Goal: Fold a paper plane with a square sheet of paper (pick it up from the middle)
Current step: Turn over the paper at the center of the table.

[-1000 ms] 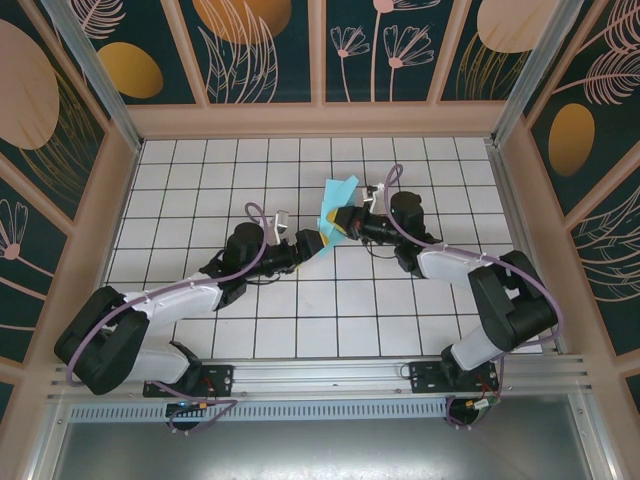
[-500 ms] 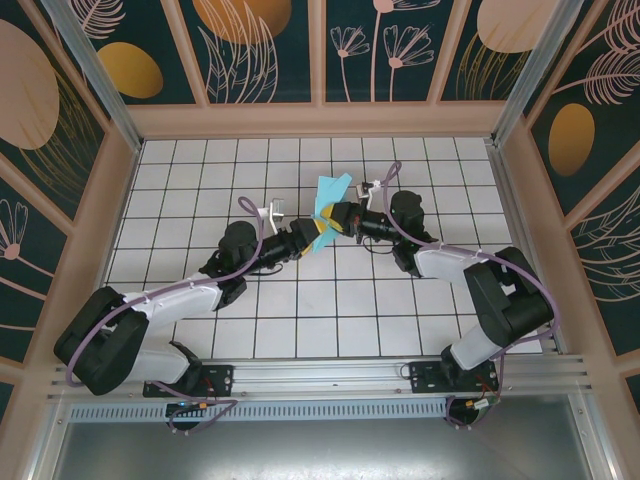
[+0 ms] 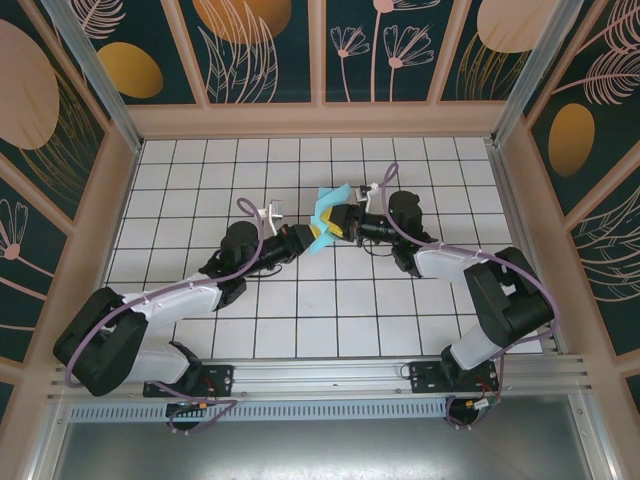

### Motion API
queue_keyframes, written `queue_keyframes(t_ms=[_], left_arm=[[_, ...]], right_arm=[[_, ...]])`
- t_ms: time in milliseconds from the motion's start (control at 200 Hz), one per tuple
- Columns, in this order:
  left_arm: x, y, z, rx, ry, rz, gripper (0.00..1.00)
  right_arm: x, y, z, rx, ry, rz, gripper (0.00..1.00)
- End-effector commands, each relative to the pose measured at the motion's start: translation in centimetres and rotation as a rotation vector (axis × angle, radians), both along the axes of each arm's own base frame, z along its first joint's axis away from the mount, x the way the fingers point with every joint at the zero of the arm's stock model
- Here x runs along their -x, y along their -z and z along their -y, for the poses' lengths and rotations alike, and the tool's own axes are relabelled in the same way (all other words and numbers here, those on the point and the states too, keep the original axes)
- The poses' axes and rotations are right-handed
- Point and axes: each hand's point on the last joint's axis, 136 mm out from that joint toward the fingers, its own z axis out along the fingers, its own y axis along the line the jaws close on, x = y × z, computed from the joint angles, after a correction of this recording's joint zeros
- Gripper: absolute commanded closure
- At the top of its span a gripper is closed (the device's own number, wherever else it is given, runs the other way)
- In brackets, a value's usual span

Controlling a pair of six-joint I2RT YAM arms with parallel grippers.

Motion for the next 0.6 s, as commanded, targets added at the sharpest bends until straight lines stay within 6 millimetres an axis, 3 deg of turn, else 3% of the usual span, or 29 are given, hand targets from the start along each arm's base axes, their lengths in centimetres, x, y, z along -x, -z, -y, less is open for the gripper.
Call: queue_keyframes(t_ms=[0, 145, 310, 540, 595], left_arm=[[-0.8, -0.2, -0.9, -0.091, -0.043, 0.054, 0.91], [-1.2, 2.4, -2.6, -0.323, -0.082, 0.050, 0.93], [-2.0, 5.6, -6.9, -0.737, -0.143, 0.019, 0.93], [-3.5, 6.3, -14.0, -1.211, -0.312, -0.011, 0.93], [-4.3, 5.4, -15.0, -1.288, -0.367, -0.010, 0.93]], right_arm=[[0.0, -0.1, 0.7, 0.093, 0.013, 0.047, 0.72], [-1.2, 2.3, 3.6, 0.295, 0.135, 0.034, 0.56], [-1.8, 4.4, 7.1, 0.509, 0.257, 0.021, 0.46], [-1.8, 6.0, 9.3, 0.632, 0.340, -0.010, 0.40], [-1.8, 6.3, 9.6, 0.644, 0.350, -0.014, 0.40]])
